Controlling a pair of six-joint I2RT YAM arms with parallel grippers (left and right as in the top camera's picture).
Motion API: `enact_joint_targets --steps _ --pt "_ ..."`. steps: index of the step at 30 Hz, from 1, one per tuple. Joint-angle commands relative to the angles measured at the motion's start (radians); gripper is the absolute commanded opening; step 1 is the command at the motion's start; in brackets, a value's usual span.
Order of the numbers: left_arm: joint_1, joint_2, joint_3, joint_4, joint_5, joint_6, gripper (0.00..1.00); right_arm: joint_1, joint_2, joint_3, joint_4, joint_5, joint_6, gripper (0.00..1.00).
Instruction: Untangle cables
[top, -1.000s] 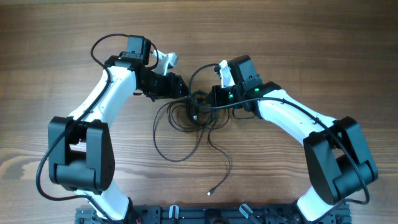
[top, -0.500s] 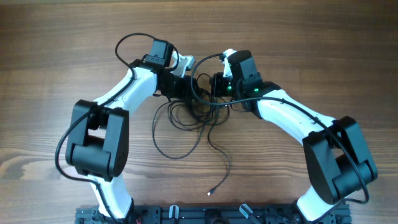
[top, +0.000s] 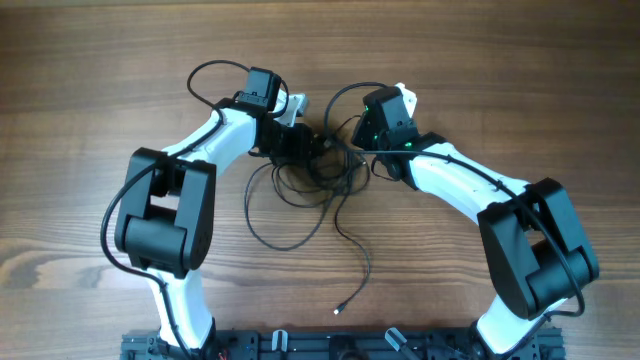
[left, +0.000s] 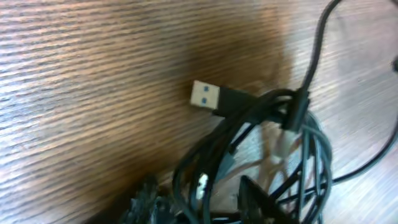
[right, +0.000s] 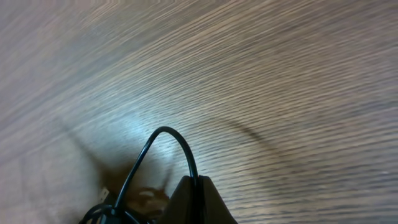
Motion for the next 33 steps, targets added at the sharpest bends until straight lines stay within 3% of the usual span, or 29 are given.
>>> enact_joint_targets --steps 1,3,9,16,20,22,24,26,28,29,31,33 --pt "0.001 0.06 -0.021 -0.005 -0.028 -0.014 0.25 0.001 0.024 0.001 -0.004 0.058 0.049 0.04" --pt "0.001 0.06 -0.021 -0.005 -0.028 -0.014 0.16 0.001 0.024 0.001 -0.005 0.06 0.049 0.04" --pt "0.001 0.06 -0.021 -0.015 -0.044 -0.014 0.05 -0.003 0.024 0.001 0.033 0.166 0.124 0.06" --pt "0.001 0.06 -0.021 -0.033 -0.066 -0.014 0.04 -0.005 0.024 0.001 0.014 0.124 0.101 0.05" --pt "0.001 0.06 -0.021 -0.033 -0.071 -0.014 0.04 -0.005 0.024 0.001 -0.013 0.224 0.147 0.05" --pt "0.001 0.06 -0.021 -0.033 -0.074 -0.014 0.04 -0.005 0.024 0.001 -0.035 0.289 0.18 0.06" --pt "0.001 0.06 -0.021 -0.032 -0.073 -0.014 0.04 -0.005 0.024 0.001 -0.049 0.279 0.176 0.13" --pt "0.001 0.06 -0.021 -0.032 -0.074 -0.014 0.04 -0.005 0.024 0.001 -0.08 0.222 0.17 0.12" --pt "0.001 0.06 -0.021 -0.033 -0.081 -0.014 0.04 -0.005 0.024 0.001 -0.054 0.094 0.041 0.17" --pt "0.001 0.06 -0.021 -0.033 -0.081 -0.014 0.04 -0.005 0.024 0.002 -0.042 0.044 -0.026 0.31" --pt "0.001 0.06 -0.021 -0.033 -0.081 -0.014 0.04 -0.005 0.022 0.003 -0.006 -0.147 -0.308 0.52" --pt "0.001 0.06 -0.021 -0.032 -0.081 -0.014 0.04 -0.005 0.016 0.035 -0.018 -0.307 -0.503 0.57"
